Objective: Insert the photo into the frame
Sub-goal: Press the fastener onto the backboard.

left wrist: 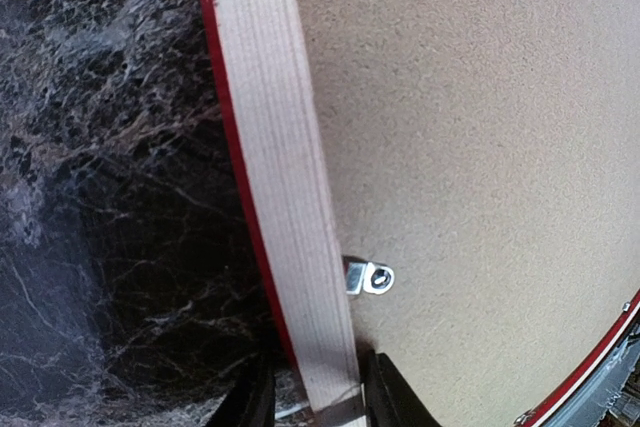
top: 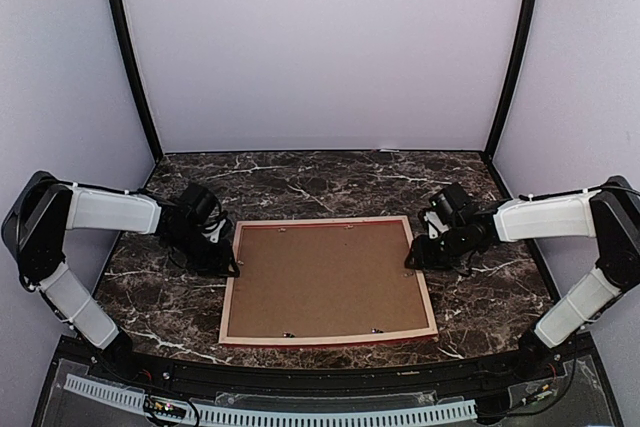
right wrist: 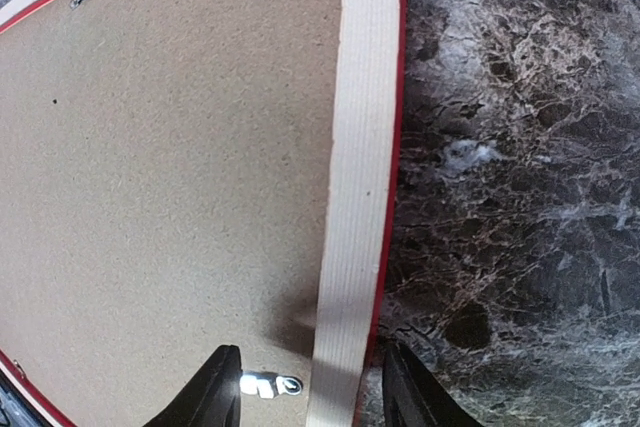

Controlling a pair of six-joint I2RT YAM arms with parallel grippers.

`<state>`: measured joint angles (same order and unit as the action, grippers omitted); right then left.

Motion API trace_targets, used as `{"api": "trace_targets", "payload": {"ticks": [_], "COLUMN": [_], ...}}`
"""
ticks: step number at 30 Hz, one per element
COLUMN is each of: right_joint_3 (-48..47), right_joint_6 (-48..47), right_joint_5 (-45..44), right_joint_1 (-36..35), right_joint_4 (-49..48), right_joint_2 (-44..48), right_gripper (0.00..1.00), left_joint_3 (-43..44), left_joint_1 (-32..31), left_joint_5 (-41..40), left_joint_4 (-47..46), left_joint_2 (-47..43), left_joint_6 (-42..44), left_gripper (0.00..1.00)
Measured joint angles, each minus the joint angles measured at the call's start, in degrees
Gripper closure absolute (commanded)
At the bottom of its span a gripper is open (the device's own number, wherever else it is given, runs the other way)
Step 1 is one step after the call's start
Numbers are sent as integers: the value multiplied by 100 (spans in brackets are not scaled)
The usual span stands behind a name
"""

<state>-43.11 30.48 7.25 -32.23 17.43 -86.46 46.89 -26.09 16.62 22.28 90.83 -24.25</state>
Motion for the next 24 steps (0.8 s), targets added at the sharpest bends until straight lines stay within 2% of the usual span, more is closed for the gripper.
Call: {"api": "trace_targets", "payload": {"ticks": [10, 24], "right_joint_3": [22, 17], "right_joint_6": [-291, -450], "right_joint_5": [22, -166], "right_joint_1": [-101, -315], "right_joint_4": [391, 634], "right_joint_2": [308, 57], "right_gripper": [44, 49], "left_joint_3": [-2, -2], "left_joint_1": [0, -2], "left_joint_5": [13, 22], "left_joint_4": [-17, -26], "left_joint_2": [0, 0], "left_joint_6": [-48, -55], "left_gripper": [68, 69]}}
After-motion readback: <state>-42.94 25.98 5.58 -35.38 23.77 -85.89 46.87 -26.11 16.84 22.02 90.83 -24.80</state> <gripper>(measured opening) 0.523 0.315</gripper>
